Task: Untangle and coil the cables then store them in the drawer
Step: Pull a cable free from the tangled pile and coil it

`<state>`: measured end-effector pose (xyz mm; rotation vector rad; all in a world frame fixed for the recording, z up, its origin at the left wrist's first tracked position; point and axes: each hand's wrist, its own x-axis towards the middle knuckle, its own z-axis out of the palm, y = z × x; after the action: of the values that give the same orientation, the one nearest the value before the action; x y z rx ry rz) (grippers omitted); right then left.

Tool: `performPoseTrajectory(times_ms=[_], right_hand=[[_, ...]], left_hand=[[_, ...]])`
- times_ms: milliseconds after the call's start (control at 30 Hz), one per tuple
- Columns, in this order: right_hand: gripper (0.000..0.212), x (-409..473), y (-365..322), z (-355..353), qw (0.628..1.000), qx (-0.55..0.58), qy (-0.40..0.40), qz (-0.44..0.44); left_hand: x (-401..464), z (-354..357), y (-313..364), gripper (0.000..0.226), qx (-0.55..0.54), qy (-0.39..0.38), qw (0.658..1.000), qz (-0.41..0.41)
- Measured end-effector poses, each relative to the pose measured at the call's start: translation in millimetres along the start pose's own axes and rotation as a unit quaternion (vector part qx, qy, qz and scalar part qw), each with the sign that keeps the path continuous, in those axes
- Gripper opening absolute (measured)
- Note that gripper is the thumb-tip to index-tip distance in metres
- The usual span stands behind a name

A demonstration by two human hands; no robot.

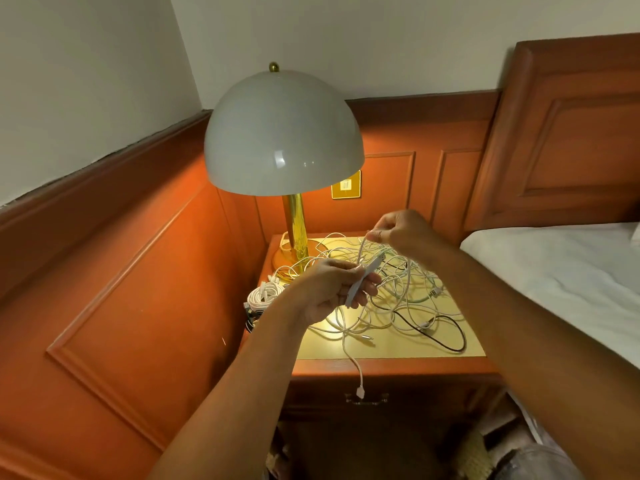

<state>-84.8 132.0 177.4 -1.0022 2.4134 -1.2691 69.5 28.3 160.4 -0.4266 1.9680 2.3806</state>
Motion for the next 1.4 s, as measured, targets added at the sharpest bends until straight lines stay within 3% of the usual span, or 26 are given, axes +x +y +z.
performPoseTrajectory(times_ms=[133, 267, 367, 467, 533, 633, 800, 900, 1033, 1100, 1267, 1333, 1400], right_hand=[[0.01, -16, -29, -12, 0.992, -0.104, -0.02, -0.067], [0.018, -53, -24, 6, 0.981, -0.165, -0.027, -0.093], [0.025, -83, -9, 27, 0.996, -0.037, -0.038, -0.067], [0.028, -104, 12, 49, 0.989, 0.14, -0.038, -0.013], [0.021, -111, 28, 63, 0.976, 0.213, -0.03, 0.02], [0.048, -114, 44, 82, 0.96, 0.264, -0.041, 0.08], [0.028, -99, 65, 94, 0.938, 0.328, -0.084, 0.072], [0.025, -91, 71, 91, 0.959, 0.268, -0.079, 0.053], [0.054, -74, 63, 81, 0.987, 0.092, -0.069, 0.11], [0.055, -58, 55, 69, 0.991, 0.018, -0.068, 0.114], [0.017, -10, 10, 22, 0.995, -0.018, -0.095, 0.007], [0.014, 6, -9, 8, 0.986, -0.122, -0.085, -0.073], [0.023, 11, -27, -1, 0.951, -0.271, -0.054, -0.14]], left_hand=[[16, -5, -13, 0.026, 0.024, 0.064, 0.997, -0.022], [25, -2, -17, 0.028, -0.083, 0.11, 0.99, -0.014], [25, -3, -15, 0.029, -0.226, 0.103, 0.969, -0.002], [23, -5, -11, 0.03, -0.295, 0.079, 0.952, 0.016], [20, -8, -9, 0.033, -0.307, 0.073, 0.949, 0.017], [16, -9, -5, 0.035, -0.293, 0.079, 0.953, 0.007], [9, -7, 2, 0.037, -0.286, 0.133, 0.949, 0.011], [3, -8, 7, 0.036, -0.276, 0.129, 0.952, 0.014], [-1, -6, 9, 0.032, -0.259, 0.099, 0.96, 0.048], [-2, -6, 8, 0.034, -0.219, 0.087, 0.97, 0.065], [-8, -3, 4, 0.033, -0.059, 0.043, 0.996, 0.056], [-6, -1, 3, 0.03, -0.007, 0.04, 0.998, 0.043], [0, -2, 2, 0.029, 0.026, 0.059, 0.998, 0.026]])
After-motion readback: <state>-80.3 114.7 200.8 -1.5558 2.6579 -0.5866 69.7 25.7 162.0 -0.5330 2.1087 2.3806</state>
